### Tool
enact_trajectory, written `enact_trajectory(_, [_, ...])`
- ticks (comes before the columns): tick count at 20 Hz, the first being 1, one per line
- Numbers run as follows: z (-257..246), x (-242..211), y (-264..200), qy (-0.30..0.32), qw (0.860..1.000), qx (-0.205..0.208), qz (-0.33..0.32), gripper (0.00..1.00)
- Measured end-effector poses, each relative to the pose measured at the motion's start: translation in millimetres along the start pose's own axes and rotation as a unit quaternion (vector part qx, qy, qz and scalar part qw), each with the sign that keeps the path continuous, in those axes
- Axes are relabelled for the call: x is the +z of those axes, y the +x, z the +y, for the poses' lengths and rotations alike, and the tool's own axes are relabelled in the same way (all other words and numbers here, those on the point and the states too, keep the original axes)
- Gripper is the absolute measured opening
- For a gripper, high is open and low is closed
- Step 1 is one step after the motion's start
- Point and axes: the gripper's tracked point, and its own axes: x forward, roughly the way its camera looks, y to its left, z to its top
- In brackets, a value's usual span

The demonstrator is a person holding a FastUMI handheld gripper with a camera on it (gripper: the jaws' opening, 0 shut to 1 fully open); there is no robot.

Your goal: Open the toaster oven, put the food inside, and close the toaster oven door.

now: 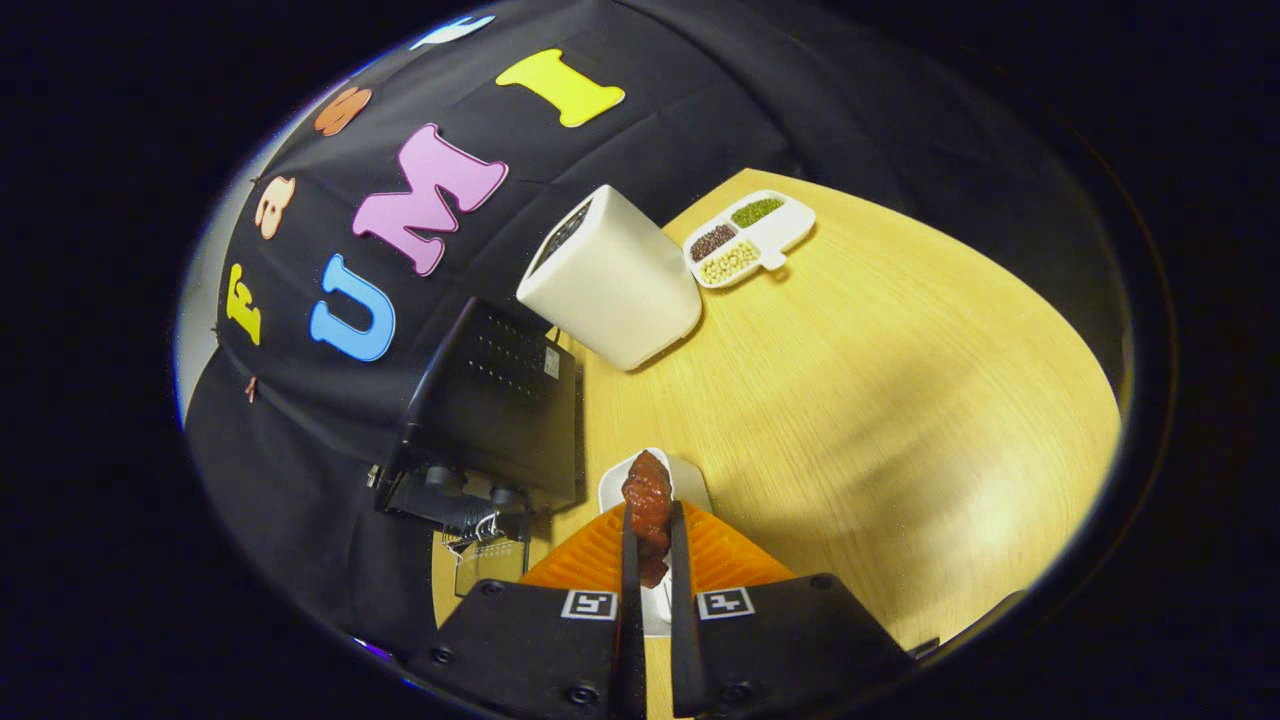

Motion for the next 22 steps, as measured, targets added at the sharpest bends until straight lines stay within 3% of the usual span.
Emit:
enact_trajectory(4, [43.8, 14.7, -21.5, 0.001, 0.999, 0.021, -0.037, 0.14])
enact_trajectory(11, [164.5, -43.0, -21.8, 0.004, 0.996, 0.085, -0.021, 0.14])
enact_trajectory(18, [250.8, -111.1, 43.2, 0.039, 0.991, 0.129, 0.006, 0.14])
enact_trajectory(22, [269.7, -130.9, 90.0, 0.056, 0.989, 0.133, 0.005, 0.14])
